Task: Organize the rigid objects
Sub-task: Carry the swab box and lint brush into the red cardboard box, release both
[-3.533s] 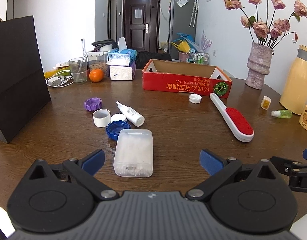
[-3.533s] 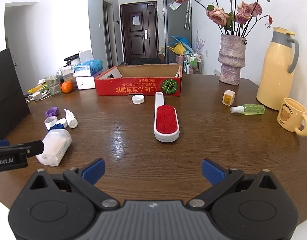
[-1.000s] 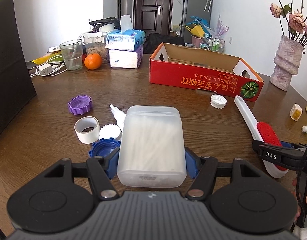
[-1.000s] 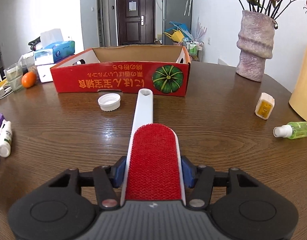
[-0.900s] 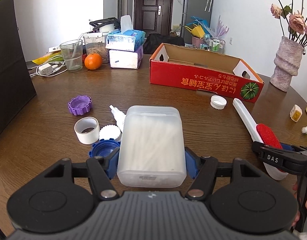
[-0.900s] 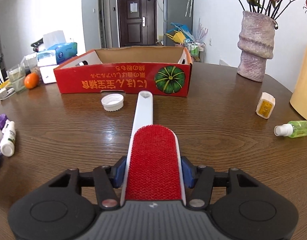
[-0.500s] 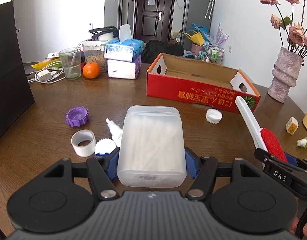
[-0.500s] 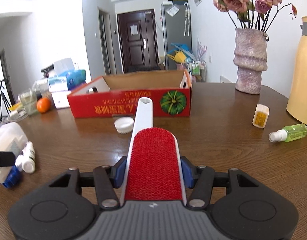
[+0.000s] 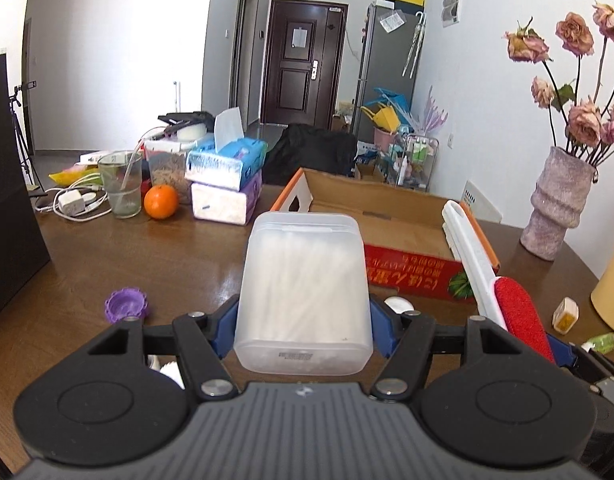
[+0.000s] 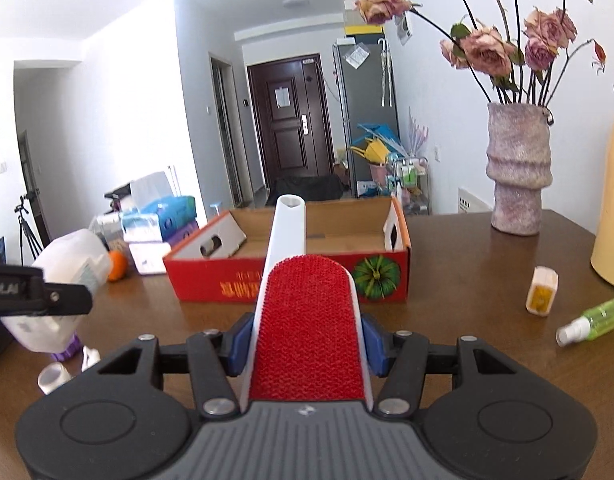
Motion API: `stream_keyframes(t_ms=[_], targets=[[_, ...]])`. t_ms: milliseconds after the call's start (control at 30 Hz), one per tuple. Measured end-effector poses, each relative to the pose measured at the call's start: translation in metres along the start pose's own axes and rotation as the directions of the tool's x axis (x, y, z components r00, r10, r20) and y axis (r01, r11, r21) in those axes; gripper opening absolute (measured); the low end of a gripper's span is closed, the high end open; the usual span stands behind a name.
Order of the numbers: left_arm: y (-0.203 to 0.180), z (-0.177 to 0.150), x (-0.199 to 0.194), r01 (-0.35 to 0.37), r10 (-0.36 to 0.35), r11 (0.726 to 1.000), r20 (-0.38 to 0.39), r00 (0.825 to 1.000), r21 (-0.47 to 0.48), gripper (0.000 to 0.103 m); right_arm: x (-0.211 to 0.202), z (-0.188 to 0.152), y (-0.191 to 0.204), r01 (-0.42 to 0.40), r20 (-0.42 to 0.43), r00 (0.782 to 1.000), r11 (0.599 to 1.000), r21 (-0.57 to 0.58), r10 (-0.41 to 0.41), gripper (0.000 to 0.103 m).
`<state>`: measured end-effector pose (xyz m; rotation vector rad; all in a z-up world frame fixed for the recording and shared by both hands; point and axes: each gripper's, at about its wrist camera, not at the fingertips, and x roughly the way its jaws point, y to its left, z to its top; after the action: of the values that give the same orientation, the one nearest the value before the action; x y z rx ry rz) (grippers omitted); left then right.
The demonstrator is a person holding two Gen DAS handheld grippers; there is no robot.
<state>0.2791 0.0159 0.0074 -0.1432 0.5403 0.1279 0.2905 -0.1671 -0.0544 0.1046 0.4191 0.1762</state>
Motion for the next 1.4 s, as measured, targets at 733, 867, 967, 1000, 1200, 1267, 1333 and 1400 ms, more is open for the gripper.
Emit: stream_keyframes(t_ms=[733,867,967,1000,1200,1267,1333,1400], targets=[[-0.022,0.057,0.078,-0.038,0.041,0.996,0.035,0.999,-0.078,0.065,0.060,0.039,-0.001,0.003,0.067,0.998,1.000,0.013,-0.004,0.055],[-0.023,0.063,0.093,-0.045,0.047,0.996,0.030,0.998,-0.079,0.065,0.074,0.045,-0.002,-0.001,0.073,0.997,1.000,0.014,0.000,0.055],[-0.022,0.068,0.104,-0.054,0.057,0.995,0.025,0.998,-0.082,0.065,0.083,0.051,-0.001,-0.002,0.080,0.997,1.000,0.008,0.001,0.055],[-0.021,0.070,0.107,-0.057,0.059,0.995,0.023,0.998,-0.086,0.065,0.086,0.052,-0.002,0.000,0.082,0.997,1.000,0.007,-0.001,0.055],[-0.017,0.084,0.124,-0.060,0.064,0.993,0.036,0.997,-0.102,0.065,0.106,0.062,-0.004,0.009,0.092,0.996,1.000,0.011,-0.010,0.055],[-0.019,0.087,0.131,-0.063,0.066,0.993,0.036,0.997,-0.098,0.065,0.115,0.066,-0.005,0.011,0.094,0.995,1.000,0.009,-0.012,0.055],[-0.022,0.091,0.141,-0.063,0.066,0.994,0.030,0.997,-0.092,0.065,0.124,0.069,-0.007,0.015,0.096,0.995,1.000,0.010,-0.016,0.055],[-0.024,0.093,0.151,-0.068,0.071,0.994,0.023,0.997,-0.087,0.065,0.133,0.073,-0.007,0.017,0.096,0.995,1.000,0.010,-0.018,0.055]])
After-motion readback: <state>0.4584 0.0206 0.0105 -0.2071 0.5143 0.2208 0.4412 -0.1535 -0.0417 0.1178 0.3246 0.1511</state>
